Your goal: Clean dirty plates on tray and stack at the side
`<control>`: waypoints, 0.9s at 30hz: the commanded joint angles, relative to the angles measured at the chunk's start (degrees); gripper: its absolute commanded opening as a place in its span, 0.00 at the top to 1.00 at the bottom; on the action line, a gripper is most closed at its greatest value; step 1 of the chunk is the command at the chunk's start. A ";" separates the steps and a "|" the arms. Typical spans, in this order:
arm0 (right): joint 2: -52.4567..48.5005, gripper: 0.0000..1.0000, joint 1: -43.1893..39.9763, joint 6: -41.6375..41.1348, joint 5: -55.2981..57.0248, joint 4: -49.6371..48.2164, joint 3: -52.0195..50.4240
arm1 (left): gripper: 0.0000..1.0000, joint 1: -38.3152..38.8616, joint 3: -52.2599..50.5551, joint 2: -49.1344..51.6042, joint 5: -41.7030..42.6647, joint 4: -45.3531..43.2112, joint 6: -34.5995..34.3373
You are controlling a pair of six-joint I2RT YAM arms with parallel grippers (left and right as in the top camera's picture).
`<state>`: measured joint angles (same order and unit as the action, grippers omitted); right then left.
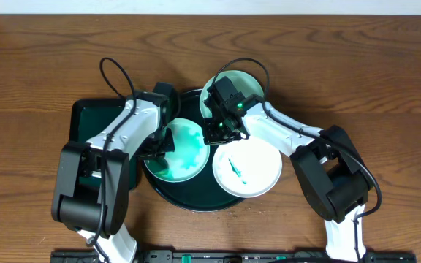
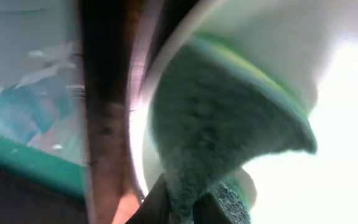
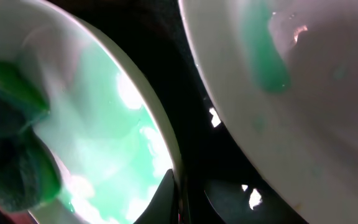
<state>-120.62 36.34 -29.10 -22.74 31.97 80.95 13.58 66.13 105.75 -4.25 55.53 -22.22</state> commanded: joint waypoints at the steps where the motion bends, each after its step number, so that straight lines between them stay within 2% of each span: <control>1: -1.38 0.99 -0.63 0.00 2.38 0.57 -0.17 | 0.93 -0.76 -1.29 1.27 18.25 -0.59 16.02; 3: -1.38 0.99 -0.63 0.00 2.38 0.55 -0.17 | 0.93 -0.76 -1.29 1.27 27.39 -4.46 21.97; 5: -1.38 0.99 -0.63 0.02 2.36 0.57 -0.17 | 0.93 -0.76 -1.29 1.27 29.16 -8.41 22.23; 13: -1.38 0.99 -0.63 0.46 2.32 0.59 -0.17 | 0.93 -0.76 -1.40 1.29 28.37 -23.41 21.92; 15: -1.38 0.99 -0.63 0.50 2.34 0.57 -0.17 | 0.93 -0.76 -1.31 1.25 22.62 -24.65 17.49; 19: -1.38 0.99 -0.61 1.81 2.16 0.46 -0.17 | 0.93 -2.34 1.07 0.00 19.17 -20.85 10.54; 27: -1.38 0.99 -0.33 3.06 1.46 -0.37 -0.15 | 0.93 -10.34 9.88 -10.34 19.17 -6.12 8.59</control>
<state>-120.62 36.12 -28.01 -22.09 32.23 80.95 6.07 71.61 102.15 16.03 47.57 -11.84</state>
